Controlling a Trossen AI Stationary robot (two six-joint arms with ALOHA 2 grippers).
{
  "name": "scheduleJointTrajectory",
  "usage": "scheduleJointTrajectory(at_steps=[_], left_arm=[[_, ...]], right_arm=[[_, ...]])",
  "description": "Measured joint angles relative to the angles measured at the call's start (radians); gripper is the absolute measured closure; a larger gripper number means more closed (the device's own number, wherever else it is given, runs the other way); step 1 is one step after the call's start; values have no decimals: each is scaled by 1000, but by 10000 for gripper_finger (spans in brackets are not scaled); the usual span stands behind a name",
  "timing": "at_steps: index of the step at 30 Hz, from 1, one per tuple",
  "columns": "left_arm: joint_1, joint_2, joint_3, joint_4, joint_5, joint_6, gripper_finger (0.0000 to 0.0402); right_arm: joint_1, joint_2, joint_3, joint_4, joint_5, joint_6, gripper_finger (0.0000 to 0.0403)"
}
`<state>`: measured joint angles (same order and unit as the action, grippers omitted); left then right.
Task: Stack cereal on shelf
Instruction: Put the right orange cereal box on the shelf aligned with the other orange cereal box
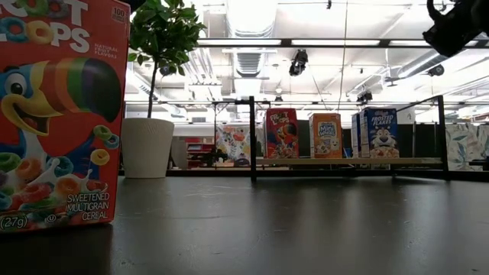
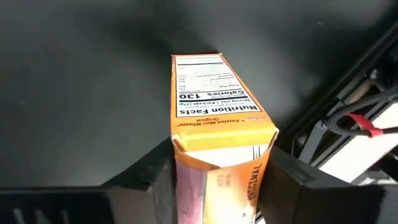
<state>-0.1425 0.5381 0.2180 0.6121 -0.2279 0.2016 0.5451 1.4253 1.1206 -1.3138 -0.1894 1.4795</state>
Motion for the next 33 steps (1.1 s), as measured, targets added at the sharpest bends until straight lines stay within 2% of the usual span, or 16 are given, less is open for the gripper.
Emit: scheduleJointTrajectory(at_steps=[6,13,22,27,33], left_arm=[[0,0,0,0,0,0,357],[0,0,0,0,0,4,357],[0,0,0,-4,0,4,357],[0,0,0,-6,0,4,357],[0,0,0,-6,0,17,357]], right_arm=[[-26,-11,27,67,121,-77,269],[-162,-11,89,228,302,-356,277],[-430,-11,280,242,323,-789,278],[-606,-11,391,156,325,-1040,278],[-828,7,428,33,326,-1335,278]])
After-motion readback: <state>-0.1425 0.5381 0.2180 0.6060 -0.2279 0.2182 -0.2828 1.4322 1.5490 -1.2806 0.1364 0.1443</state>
